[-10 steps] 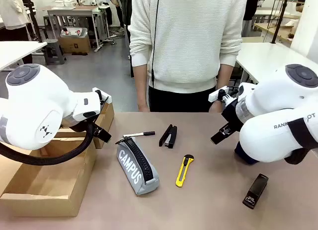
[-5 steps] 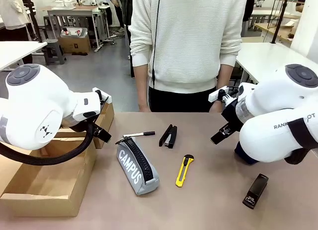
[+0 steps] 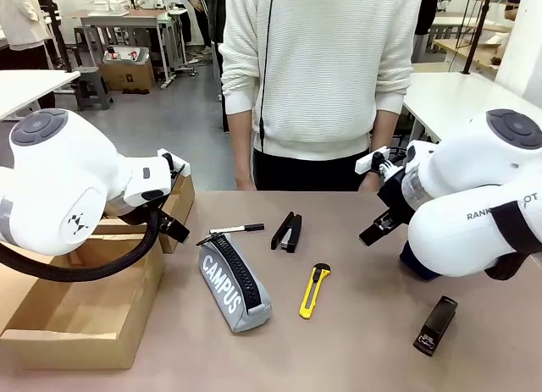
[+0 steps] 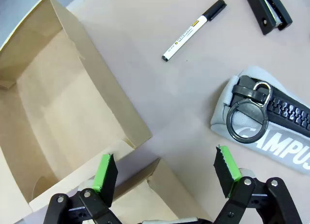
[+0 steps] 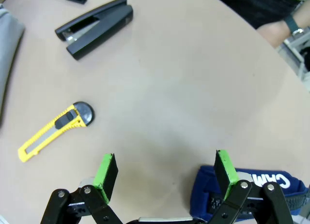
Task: Place items inside the box.
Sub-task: Pick up a Pencil pouch or Stapler and place it inside the Mailer Box closest to the robot.
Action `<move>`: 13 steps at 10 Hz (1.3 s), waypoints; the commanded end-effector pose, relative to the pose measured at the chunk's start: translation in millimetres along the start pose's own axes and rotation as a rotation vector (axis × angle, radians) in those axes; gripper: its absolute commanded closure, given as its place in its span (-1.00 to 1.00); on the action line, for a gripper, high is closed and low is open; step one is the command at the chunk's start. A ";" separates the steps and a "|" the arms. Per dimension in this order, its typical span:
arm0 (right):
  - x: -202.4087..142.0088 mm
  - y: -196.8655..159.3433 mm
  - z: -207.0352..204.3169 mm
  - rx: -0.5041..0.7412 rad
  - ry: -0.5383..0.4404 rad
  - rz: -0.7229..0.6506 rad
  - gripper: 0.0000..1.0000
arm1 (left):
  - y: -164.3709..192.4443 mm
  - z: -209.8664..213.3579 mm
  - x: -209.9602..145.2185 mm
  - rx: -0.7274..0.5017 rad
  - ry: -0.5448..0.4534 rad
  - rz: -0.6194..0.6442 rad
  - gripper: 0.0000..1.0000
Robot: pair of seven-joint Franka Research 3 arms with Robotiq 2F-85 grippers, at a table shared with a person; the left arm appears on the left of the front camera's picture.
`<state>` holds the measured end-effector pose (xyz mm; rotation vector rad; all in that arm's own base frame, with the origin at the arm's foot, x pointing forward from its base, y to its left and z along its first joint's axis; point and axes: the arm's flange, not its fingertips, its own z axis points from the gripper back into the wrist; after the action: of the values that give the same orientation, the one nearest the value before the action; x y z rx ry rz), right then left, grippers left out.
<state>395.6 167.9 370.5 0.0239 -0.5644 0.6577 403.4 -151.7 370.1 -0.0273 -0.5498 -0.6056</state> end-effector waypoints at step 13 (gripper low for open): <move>-205.5 -225.7 314.3 0.664 -0.276 -1.122 -1.00 | 152.3 248.4 -138.9 -0.690 -0.346 0.401 -1.00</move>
<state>230.6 -180.1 580.1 0.8228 -0.3830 -0.1540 262.7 68.3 547.4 -0.7947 -0.5601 -0.4944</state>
